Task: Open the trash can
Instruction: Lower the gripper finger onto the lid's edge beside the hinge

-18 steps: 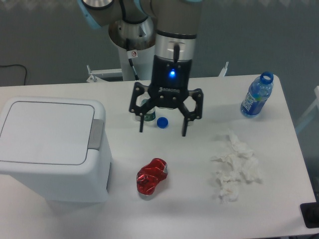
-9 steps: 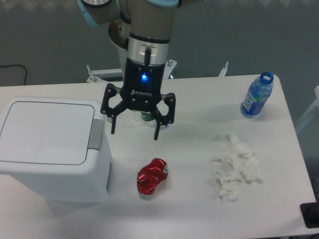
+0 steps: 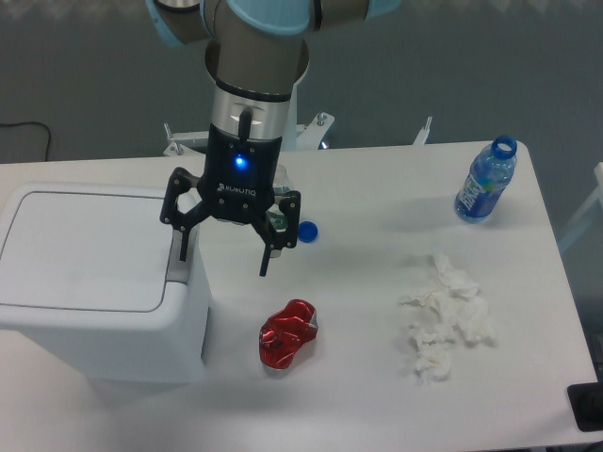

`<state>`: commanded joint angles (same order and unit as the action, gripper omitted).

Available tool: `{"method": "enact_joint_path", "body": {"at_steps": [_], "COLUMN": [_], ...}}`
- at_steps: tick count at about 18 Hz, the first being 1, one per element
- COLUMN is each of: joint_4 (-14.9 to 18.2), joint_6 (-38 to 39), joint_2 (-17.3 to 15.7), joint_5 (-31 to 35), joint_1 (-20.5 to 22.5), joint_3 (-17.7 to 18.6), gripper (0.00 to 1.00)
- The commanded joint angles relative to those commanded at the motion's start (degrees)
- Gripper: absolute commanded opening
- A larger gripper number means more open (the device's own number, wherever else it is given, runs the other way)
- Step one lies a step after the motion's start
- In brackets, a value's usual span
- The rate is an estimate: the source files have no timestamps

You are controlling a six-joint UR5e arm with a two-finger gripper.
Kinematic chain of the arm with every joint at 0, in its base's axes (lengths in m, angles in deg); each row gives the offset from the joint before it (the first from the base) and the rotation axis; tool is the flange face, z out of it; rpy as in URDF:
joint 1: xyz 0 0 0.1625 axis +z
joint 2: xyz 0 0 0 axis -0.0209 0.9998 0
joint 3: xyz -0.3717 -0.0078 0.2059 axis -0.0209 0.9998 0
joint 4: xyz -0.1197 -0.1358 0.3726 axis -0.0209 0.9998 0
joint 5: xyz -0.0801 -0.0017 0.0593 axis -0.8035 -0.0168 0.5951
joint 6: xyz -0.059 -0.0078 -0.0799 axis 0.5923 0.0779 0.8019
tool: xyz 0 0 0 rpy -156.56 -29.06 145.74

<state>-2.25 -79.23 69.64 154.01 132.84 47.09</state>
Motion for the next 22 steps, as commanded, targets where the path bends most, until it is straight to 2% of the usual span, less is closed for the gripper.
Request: {"method": "enact_joint_path", "body": {"at_steps": [22], "joint_4": [-0.1], "joint_6": [-0.2], "joint_2": [1.1], "joint_5": [0.1], "joint_1": [-0.9], "joint_3": [1.0], "gripper": [1.0]}}
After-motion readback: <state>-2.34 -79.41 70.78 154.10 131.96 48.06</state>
